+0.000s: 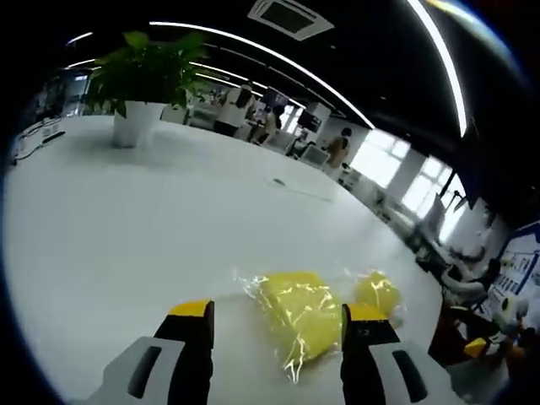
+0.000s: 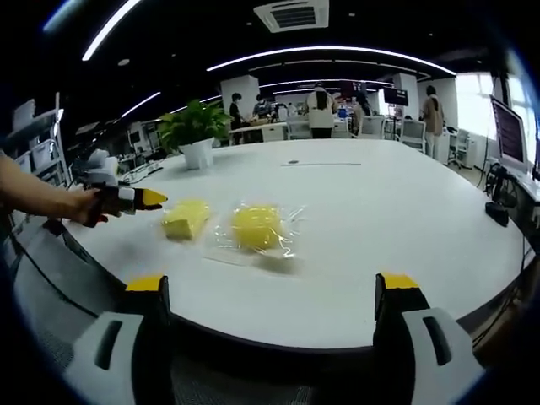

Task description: Compare the silicone blocks by pressing each to a similar depth, holding the contact briefly, and releasing to observe deformation and rebound differences across the visible hardness samples.

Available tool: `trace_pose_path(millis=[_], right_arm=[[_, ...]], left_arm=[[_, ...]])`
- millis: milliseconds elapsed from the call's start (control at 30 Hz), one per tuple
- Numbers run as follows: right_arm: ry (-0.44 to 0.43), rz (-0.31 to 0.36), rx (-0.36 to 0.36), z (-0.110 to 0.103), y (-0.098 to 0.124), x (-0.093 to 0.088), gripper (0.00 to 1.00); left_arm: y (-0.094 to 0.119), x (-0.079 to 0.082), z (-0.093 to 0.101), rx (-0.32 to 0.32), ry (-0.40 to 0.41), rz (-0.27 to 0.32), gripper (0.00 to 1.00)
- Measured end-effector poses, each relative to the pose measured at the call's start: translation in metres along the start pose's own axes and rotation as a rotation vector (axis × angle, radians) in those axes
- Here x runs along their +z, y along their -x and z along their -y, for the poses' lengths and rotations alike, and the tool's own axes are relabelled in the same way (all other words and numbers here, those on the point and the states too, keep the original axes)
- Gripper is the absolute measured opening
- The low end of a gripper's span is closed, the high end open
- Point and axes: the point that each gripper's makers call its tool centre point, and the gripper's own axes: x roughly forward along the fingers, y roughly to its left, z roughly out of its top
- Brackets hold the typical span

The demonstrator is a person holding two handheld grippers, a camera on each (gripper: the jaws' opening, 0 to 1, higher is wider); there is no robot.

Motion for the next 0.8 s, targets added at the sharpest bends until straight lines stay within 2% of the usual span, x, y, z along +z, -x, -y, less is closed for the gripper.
trace_pose_path(millis=[133, 233, 367, 533, 700, 800], right_arm=[[-0.001, -0.003, -0.003, 0.001, 0.000, 0.000, 0.95], [0.001, -0.009, -0.001, 0.000, -0.001, -0.001, 0.95], [-0.001, -0.014, -0.001, 0.000, -0.001, -0.002, 0.95], [-0.002, -0.020, 0.000, 0.001, -0.001, -0.003, 0.95], [-0.004, -0.024, -0.001, 0.001, -0.001, -0.004, 0.95], [-0.005, -0.027, -0.001, 0.001, -0.001, -0.005, 0.95]], left_arm=[[-0.004, 0.000, -0.001, 0.000, -0.008, -0.007, 0.57], [-0.008, 0.005, -0.004, 0.005, 0.025, 0.008, 0.55], [-0.013, 0.004, -0.004, 0.007, -0.007, -0.004, 0.47], [-0.020, 0.011, -0.008, 0.010, 0.076, 0.022, 0.45], [-0.027, 0.011, -0.014, 0.027, 0.082, 0.019, 0.41], [-0.029, 0.015, -0.013, 0.024, 0.108, 0.038, 0.37]])
